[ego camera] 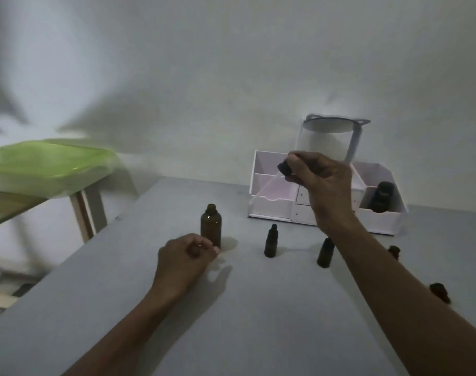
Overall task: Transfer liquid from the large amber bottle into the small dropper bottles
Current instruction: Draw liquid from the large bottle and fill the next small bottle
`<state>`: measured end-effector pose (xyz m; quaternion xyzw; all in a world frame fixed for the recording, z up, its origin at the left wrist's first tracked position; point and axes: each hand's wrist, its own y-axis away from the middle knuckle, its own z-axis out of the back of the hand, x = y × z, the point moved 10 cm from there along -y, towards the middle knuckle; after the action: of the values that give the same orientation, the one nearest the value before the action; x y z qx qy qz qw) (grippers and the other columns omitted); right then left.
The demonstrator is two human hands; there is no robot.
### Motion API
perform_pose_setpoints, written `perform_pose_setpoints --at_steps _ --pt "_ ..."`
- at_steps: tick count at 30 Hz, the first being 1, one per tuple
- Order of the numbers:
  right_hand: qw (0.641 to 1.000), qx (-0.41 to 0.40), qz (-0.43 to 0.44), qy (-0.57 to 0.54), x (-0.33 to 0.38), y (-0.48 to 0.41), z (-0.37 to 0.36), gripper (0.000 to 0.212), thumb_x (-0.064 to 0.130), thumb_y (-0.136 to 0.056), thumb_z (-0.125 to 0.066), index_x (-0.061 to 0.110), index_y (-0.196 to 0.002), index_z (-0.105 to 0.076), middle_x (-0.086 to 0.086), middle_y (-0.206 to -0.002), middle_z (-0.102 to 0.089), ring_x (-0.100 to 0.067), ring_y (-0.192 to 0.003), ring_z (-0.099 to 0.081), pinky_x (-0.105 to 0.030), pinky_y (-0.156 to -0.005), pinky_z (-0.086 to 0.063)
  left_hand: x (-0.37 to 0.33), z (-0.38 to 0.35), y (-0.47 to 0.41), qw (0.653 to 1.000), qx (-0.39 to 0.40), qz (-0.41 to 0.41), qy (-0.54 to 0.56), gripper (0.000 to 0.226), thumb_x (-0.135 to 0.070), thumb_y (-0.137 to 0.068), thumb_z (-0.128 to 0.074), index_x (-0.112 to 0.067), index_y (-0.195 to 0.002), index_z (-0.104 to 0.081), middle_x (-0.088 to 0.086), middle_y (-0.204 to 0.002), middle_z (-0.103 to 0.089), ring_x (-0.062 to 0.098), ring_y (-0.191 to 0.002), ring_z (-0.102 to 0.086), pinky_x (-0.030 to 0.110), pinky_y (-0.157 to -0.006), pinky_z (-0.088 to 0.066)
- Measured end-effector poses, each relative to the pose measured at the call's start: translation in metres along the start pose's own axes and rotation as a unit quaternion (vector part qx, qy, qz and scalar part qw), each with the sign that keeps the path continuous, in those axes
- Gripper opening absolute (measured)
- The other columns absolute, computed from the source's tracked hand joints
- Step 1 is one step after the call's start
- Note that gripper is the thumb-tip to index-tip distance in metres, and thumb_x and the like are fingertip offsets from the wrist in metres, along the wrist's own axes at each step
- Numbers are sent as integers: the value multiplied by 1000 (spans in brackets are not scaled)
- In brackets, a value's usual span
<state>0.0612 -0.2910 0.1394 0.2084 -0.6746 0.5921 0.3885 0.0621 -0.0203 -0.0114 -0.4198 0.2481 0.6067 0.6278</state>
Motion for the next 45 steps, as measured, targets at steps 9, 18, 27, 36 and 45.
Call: perform_pose_setpoints --at_steps 9,18,27,36,45 --pt "998 39 -57 -14 -30 -3 -77 12 16 -90 -71 17 -102 -74 2 -94 -76 -12 -89 -75 -31 -81 -62 23 3 -40 995 -19 8 101 65 -36 -71 -85 -27 -128 -56 -8 -114 -61 10 -96 -62 14 -73 -47" --pt "998 58 -31 2 -30 -6 -97 7 16 -90 -72 19 -97 -75 1 -87 -78 -14 -84 -77 -29 -76 -62 27 -12 -60 984 16 -7 178 50 -34 -69 -86 -27 -115 -69 -11 -108 -72 5 -99 -67 31 -90 -55" --pt "969 198 -15 147 -45 4 -148 14 22 -88 -76 11 -95 -79 6 -78 -78 2 -72 -73 -8 -66 -51 29 -14 -62 978 10 -16 206 41 -30 -69 -87 -24 -107 -72 -6 -101 -74 6 -93 -70 28 -86 -55" --pt "963 187 -11 191 -72 19 -149 11 26 -87 -76 17 -92 -80 11 -78 -75 3 -76 -71 -1 -68 -46 29 -14 -63 977 12 -31 211 38 -35 -69 -84 -27 -104 -74 -8 -99 -75 6 -93 -70 35 -88 -56" --pt "969 167 -16 181 -79 21 -148 9 29 -87 -76 20 -89 -79 12 -79 -74 1 -77 -70 -3 -70 -46 28 -15 -63 982 11 -40 186 40 -35 -76 -81 -24 -113 -71 -5 -106 -73 9 -96 -68 29 -86 -54"
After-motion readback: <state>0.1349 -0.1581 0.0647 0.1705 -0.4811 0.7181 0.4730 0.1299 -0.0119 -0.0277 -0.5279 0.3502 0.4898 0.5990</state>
